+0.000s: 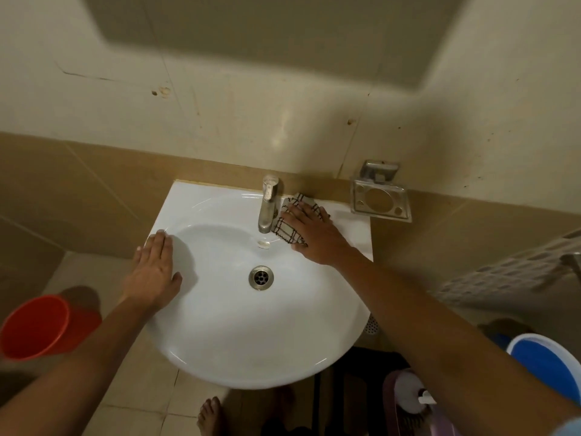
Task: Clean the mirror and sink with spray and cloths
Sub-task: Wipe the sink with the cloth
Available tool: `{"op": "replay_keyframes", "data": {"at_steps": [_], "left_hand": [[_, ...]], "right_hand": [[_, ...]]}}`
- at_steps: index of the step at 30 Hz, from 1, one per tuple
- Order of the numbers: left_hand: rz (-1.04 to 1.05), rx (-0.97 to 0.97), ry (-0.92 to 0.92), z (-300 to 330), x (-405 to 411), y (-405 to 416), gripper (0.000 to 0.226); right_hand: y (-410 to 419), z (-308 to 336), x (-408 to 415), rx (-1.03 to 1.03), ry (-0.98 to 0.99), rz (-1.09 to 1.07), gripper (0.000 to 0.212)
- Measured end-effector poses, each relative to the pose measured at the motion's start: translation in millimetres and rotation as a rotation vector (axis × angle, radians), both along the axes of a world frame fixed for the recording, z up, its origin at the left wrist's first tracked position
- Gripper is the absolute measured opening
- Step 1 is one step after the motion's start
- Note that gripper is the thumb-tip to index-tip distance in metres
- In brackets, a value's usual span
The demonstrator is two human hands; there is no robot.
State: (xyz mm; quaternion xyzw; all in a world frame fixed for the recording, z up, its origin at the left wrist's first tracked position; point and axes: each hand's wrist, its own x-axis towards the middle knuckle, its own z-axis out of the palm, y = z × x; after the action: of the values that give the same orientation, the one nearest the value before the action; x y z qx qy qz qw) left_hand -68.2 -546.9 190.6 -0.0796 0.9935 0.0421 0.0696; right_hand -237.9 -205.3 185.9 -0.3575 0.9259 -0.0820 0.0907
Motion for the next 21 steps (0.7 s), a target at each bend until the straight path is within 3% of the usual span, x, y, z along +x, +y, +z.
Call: {"op": "replay_keyframes", "data": {"at_steps": [7,13,18,21], "left_hand": [[-0.081,0.044,-0.031,0,-20,-3,0.087],[-0.157,0.067,-0.051,-2,-18,-18,0.087],[-0.203,0.029,-0.054,-2,-15,-26,0.086],[-0.222,0.026,-0.049,-2,-15,-29,0.081]], "right_hand": [[49,-8,39,-0.014,0.177,-0.231,0.075],[75,-4,90,0.062,0.119,-0.548,0.070],[64,-9,154,0.231,0.093,-0.418,0.065],[38,-6,166,0.377,-0.104,-0.439,0.061]]}}
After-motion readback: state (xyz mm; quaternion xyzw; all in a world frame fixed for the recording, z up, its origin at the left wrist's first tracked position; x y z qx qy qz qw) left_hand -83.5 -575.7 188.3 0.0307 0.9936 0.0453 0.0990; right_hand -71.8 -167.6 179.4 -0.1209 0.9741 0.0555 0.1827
